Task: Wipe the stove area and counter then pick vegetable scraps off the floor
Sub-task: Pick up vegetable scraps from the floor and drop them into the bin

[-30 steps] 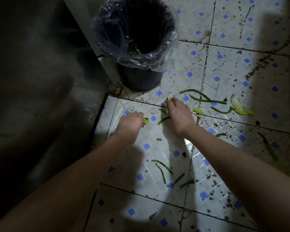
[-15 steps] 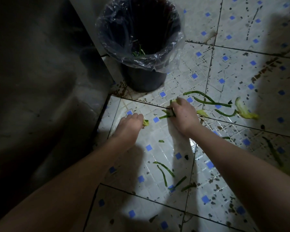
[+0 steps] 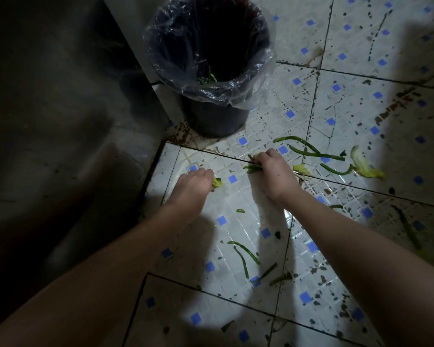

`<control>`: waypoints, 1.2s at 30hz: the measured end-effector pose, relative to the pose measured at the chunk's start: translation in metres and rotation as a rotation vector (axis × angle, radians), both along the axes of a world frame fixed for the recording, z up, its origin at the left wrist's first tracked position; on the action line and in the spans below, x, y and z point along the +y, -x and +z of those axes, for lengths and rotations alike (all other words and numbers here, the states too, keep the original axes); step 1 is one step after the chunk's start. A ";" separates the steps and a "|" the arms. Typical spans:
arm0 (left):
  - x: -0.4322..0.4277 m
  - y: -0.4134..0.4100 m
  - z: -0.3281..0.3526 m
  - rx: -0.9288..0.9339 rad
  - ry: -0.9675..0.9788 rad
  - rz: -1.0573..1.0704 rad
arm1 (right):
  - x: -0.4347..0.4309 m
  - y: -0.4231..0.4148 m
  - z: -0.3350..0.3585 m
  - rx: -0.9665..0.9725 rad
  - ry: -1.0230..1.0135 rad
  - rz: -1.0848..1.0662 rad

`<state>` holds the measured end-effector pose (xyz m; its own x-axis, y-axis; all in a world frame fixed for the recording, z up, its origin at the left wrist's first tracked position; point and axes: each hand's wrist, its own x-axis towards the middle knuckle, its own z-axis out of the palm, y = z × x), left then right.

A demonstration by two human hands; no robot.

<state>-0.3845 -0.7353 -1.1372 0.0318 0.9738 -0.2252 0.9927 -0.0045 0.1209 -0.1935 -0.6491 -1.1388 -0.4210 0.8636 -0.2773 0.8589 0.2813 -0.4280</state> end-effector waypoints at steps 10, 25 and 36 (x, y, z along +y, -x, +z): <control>0.004 -0.007 0.022 0.011 0.046 0.031 | -0.003 -0.003 0.018 0.045 -0.056 0.038; 0.013 -0.019 0.094 -0.057 0.035 0.020 | -0.005 -0.014 0.092 0.085 -0.211 -0.049; 0.035 -0.004 0.177 0.032 -0.188 -0.048 | 0.013 -0.004 0.155 0.226 -0.398 -0.148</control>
<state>-0.3804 -0.7007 -0.9607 0.0747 0.9964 -0.0407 0.9941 -0.0711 0.0820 -0.1892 -0.6357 -0.9838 -0.2968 0.9394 0.1714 0.7998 0.3426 -0.4929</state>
